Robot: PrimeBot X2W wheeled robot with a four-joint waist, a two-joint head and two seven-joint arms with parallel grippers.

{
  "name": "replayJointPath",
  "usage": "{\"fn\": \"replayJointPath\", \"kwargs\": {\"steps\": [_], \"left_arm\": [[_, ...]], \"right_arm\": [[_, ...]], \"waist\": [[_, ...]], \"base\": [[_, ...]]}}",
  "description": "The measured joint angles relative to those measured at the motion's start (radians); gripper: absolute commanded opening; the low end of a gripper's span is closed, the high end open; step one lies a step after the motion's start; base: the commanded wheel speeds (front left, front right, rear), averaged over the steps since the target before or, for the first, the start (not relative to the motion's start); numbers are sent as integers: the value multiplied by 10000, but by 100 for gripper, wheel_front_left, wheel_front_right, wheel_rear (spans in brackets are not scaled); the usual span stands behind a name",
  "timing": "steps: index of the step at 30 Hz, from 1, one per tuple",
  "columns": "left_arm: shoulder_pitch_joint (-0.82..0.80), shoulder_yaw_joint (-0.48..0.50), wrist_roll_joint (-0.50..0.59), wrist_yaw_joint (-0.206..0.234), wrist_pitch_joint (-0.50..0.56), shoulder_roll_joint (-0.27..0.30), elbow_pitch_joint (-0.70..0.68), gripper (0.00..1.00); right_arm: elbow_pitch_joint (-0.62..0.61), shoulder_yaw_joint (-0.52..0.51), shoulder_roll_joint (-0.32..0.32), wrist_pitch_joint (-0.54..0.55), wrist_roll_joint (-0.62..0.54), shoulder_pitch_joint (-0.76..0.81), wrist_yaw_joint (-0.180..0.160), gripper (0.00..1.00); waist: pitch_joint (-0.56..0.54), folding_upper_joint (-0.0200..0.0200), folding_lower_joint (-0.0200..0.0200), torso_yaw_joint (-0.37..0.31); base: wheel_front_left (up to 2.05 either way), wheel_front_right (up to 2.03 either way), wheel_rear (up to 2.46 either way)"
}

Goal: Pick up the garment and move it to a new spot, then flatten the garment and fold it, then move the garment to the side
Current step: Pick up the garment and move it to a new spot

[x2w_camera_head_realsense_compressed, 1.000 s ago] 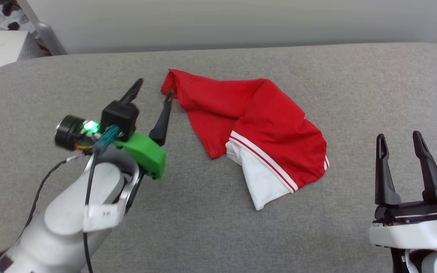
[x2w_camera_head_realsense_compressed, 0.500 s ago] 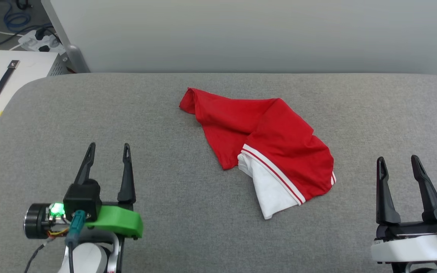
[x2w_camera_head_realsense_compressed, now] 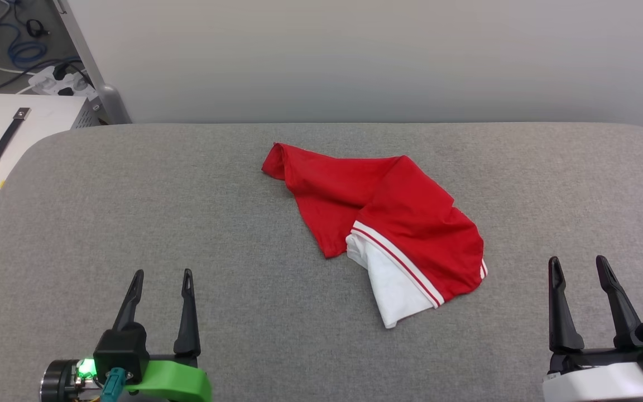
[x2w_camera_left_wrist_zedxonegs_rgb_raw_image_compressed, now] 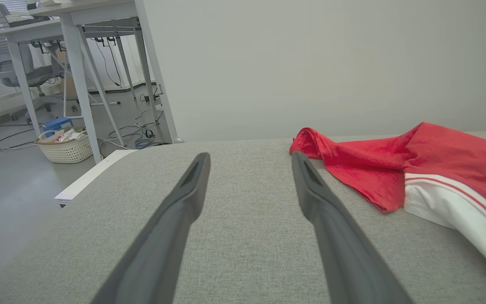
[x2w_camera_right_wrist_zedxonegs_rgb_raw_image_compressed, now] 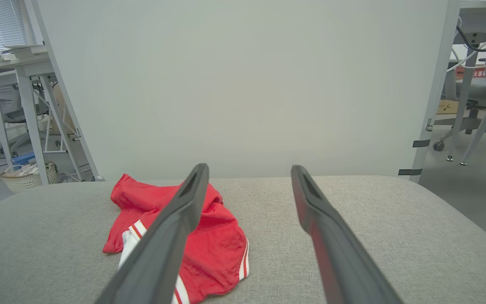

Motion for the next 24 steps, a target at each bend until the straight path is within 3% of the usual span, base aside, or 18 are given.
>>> {"fn": "replayJointPath", "kwargs": {"steps": [10,24], "left_arm": [[215,734,598,-729,0,-667,163,100],[337,1179,1049,-1097,0,-1034,414,100]], "right_arm": [[132,52,0,0,104,189,0,100],[236,222,2,0,100,189,0,100]], "waist": [[-86,0,0,72],[-223,0,0,47]], "base": [[0,0,0],[0,0,0]]}}
